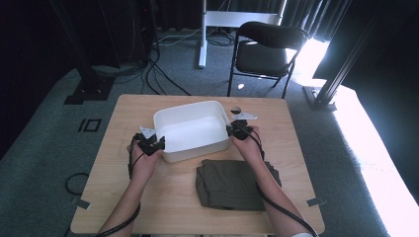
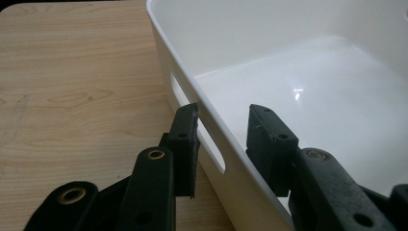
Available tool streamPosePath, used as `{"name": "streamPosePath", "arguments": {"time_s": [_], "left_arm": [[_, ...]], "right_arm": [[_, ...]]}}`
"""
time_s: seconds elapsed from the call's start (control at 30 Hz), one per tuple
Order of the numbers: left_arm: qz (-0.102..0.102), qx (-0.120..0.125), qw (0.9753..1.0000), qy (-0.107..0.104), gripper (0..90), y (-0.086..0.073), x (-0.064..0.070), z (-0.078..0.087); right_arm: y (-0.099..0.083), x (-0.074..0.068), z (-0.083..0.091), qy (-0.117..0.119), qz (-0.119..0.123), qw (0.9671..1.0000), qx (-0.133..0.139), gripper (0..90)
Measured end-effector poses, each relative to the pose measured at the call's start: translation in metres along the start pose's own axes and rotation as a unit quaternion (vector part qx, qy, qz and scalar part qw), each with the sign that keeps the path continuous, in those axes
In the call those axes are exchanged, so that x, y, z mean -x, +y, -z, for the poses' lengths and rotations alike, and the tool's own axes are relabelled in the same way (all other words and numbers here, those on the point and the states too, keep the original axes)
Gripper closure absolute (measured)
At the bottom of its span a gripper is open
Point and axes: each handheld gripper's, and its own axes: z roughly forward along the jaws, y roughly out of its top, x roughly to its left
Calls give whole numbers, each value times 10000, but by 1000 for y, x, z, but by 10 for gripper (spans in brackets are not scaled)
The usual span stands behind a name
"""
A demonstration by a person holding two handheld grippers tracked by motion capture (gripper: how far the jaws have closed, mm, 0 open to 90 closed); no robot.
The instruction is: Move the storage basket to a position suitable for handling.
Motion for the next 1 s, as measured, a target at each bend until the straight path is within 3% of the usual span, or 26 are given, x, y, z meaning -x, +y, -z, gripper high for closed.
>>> {"name": "streamPosePath", "arguments": {"time_s": [0.27,0.6,1.0], "left_arm": [[-252,-16,9997,20,668,6,14,-8],[-328,2,9994,-104,667,11,31,-17],[-563,-24,9981,-230,666,20,48,-29]], "right_arm": [[-5,11,7,-127,-46,9999,13,810],[-14,28,19,-162,-111,9998,19,802],[-23,45,30,-374,-239,9990,46,803]]}}
